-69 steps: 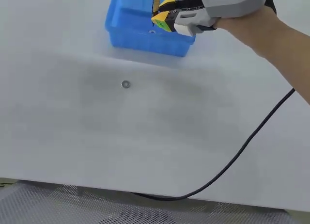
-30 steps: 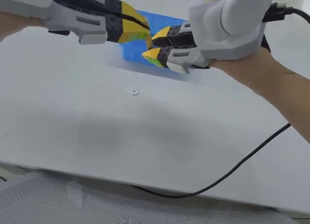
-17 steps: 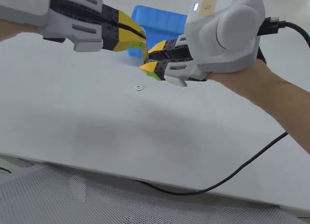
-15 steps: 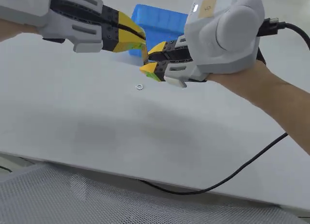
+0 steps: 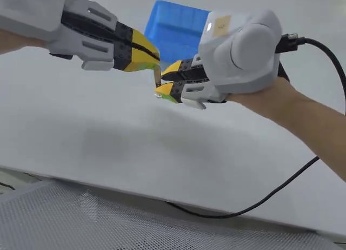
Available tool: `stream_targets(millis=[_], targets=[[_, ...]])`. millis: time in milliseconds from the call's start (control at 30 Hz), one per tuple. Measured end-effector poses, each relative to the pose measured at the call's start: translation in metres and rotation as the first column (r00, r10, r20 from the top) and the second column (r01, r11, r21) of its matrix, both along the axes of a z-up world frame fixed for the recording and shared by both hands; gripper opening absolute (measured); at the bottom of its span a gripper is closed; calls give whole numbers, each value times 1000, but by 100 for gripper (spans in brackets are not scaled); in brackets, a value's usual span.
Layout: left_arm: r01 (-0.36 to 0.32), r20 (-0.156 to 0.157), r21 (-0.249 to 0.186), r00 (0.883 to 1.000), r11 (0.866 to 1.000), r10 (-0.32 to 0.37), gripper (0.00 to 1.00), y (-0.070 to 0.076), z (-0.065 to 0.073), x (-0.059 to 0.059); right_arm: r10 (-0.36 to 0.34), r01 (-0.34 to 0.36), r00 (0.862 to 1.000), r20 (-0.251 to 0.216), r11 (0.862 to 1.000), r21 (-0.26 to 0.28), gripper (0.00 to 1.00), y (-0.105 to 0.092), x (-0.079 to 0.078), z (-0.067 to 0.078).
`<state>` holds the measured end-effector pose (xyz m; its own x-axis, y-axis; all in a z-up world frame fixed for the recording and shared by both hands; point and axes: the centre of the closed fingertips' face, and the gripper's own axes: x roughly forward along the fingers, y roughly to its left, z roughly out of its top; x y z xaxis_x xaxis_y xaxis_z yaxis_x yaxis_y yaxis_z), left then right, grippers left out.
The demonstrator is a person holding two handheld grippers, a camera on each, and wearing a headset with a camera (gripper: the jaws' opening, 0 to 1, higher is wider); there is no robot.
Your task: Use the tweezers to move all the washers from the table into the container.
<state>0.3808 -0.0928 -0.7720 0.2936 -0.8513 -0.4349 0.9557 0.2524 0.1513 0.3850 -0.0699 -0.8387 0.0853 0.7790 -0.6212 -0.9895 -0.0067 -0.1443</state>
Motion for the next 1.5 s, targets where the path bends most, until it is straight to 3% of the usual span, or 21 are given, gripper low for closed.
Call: stream_targets(millis=[667, 1133, 1500], targets=[[35, -40, 20, 999, 999, -34, 4, -2, -12, 4, 6, -7, 999, -33, 1000, -25, 15, -1, 2, -15], [58, -43, 44, 998, 997, -56, 4, -3, -13, 2, 28, -31, 999, -45, 998, -59, 11, -7, 3, -24], [64, -47, 41, 997, 997, -62, 4, -6, -13, 2, 34, -37, 998, -59, 998, -42, 13, -1, 4, -24]])
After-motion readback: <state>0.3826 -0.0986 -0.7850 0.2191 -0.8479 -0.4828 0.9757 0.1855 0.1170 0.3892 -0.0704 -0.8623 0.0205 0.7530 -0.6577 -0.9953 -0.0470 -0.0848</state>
